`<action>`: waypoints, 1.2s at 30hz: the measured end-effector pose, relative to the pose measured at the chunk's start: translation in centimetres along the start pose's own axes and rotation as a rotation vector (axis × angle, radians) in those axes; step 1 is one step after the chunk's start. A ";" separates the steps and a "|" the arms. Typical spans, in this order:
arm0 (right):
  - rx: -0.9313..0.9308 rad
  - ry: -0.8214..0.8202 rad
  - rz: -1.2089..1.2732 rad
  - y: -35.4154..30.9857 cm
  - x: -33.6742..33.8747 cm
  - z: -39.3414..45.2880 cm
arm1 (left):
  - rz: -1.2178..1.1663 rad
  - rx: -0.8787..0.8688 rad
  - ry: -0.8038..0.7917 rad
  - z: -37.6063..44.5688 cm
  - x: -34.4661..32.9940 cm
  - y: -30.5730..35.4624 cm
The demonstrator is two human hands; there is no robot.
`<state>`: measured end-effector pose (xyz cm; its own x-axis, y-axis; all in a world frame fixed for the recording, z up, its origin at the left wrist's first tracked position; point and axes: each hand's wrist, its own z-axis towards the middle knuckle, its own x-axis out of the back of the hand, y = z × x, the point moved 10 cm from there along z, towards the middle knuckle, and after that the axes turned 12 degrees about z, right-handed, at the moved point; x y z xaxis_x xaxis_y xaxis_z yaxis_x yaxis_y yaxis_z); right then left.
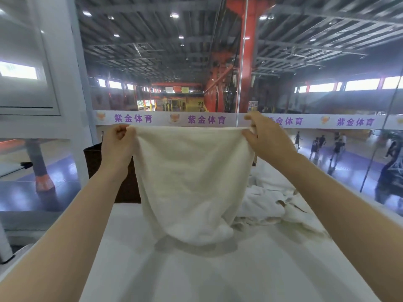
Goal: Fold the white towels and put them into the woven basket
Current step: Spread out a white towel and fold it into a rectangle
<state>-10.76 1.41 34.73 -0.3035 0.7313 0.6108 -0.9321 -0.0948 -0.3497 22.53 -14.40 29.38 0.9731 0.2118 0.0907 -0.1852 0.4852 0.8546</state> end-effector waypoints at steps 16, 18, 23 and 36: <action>-0.012 -0.232 0.108 -1.6 -1.2 0.6 | 0.008 -0.021 -0.034 -0.1 1.0 0.6; -0.008 -0.135 0.153 -1.6 -0.3 1.2 | 0.007 -0.017 -0.002 0.3 1.5 0.7; -0.026 -0.171 0.127 -1.0 -1.2 2.1 | -0.026 -0.028 0.017 0.3 1.7 0.8; -0.153 -0.465 0.477 -1.7 -2.6 -0.1 | 0.014 -0.016 0.047 1.2 3.2 -0.1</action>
<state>-8.35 -0.21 33.67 -0.7592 0.2638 0.5949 -0.6474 -0.2131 -0.7317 25.82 -14.79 30.20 0.9630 0.2581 0.0780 -0.2012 0.4950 0.8453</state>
